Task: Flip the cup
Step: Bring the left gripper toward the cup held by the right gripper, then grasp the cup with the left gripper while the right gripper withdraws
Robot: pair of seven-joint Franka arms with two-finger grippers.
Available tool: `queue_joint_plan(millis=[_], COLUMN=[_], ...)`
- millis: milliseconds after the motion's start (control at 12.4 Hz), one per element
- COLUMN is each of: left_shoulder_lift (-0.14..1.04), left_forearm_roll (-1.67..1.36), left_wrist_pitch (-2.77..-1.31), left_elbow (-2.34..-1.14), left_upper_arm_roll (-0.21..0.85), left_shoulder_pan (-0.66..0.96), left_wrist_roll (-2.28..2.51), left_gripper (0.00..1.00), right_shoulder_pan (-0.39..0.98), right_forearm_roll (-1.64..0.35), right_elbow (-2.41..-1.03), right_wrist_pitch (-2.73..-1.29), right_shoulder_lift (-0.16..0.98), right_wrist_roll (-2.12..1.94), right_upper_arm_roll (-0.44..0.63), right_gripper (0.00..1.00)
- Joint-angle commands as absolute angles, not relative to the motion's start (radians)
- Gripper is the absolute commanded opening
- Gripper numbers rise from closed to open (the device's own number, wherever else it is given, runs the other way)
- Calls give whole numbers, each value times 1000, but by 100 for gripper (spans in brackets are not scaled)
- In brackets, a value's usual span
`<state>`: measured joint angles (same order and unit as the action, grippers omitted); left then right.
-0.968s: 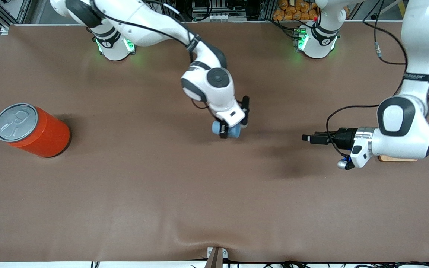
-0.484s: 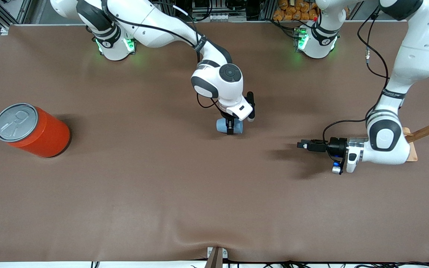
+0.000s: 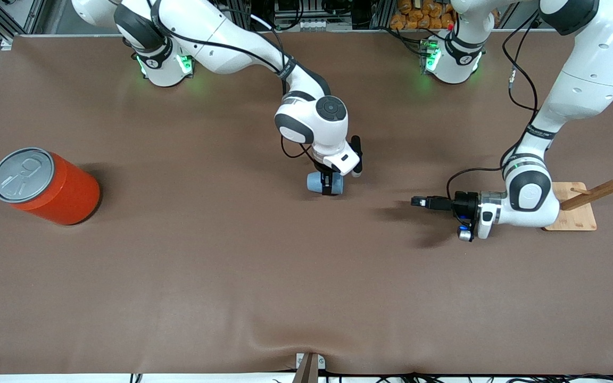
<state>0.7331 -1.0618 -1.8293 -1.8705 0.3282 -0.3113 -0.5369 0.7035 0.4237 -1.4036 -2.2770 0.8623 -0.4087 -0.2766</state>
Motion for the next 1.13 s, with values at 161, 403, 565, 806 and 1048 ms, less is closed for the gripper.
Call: queue_joint_plan(millis=[161, 403, 565, 806, 1048], left_shoulder_lift=[704, 698, 698, 701, 701], left_forearm_roll=[-1086, -1086, -1088, -1089, -1164], left_wrist_pitch=[-1838, -1841, -1842, -1850, -1877], left_elbow=[-1914, -1910, -1911, -1914, -1928], left_upper_arm_roll=[337, 336, 337, 337, 337], left_shoulder_pan=[-299, -287, -281, -267, -223], left_wrist_roll=[-692, -692, -690, -678, -676], left_gripper=[80, 68, 67, 64, 64], right_shoulder_pan=[704, 668, 599, 478, 332], right_forearm_roll=[446, 440, 440, 437, 440], right_elbow=[-1338, -1264, -1233, -1230, -1230], right_wrist_pitch=[-2225, -2044, -1913, -1771, -1674], right_shoulder_lift=[867, 838, 805, 706, 631], right_wrist_roll=[-383, -391, -388, -391, -377], right_upper_arm_roll=[-279, -360, -464, -569, -615], right_gripper=[100, 100, 100, 100, 100])
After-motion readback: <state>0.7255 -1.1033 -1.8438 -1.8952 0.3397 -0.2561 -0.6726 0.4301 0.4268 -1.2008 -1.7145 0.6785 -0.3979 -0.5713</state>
